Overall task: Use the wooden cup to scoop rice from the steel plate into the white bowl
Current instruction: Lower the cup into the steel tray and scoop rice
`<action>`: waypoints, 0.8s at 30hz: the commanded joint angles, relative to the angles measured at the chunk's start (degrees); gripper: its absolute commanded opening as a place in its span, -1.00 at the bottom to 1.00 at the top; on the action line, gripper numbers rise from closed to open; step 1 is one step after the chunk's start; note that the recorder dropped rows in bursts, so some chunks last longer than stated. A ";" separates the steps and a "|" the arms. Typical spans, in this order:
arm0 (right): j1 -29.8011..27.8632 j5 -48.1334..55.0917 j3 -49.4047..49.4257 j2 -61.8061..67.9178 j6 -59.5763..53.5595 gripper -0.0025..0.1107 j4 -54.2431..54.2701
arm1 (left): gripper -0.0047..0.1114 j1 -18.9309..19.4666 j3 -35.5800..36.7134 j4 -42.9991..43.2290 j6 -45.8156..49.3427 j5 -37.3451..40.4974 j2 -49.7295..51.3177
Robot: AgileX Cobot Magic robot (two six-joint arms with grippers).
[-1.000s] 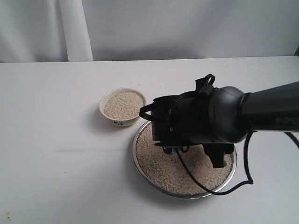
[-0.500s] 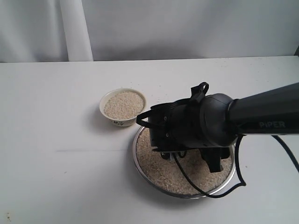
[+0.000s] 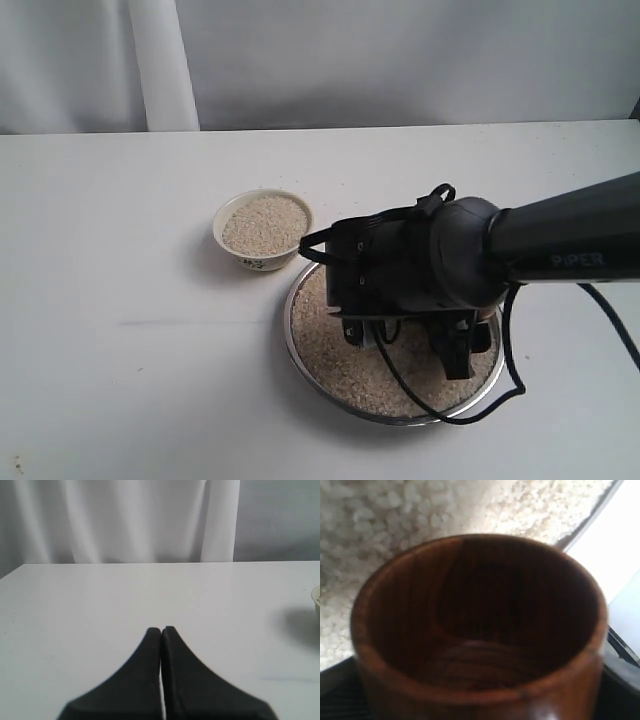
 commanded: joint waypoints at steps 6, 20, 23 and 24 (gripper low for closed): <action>-0.45 -3.56 -0.36 3.42 -0.08 -0.96 1.97 | -0.92 -0.15 0.09 0.02 -0.22 -0.33 -0.14; -0.45 -16.78 -0.36 3.77 1.82 -0.96 6.03 | -0.92 -0.15 0.09 0.02 -0.22 -0.33 -0.14; -0.45 -18.09 -0.36 3.77 2.09 -0.96 6.03 | -0.92 -0.15 0.09 0.02 -0.22 -0.33 -0.14; -0.45 -18.52 -0.36 3.77 2.57 -0.96 6.03 | -0.92 -0.15 0.09 0.02 -0.22 -0.33 -0.14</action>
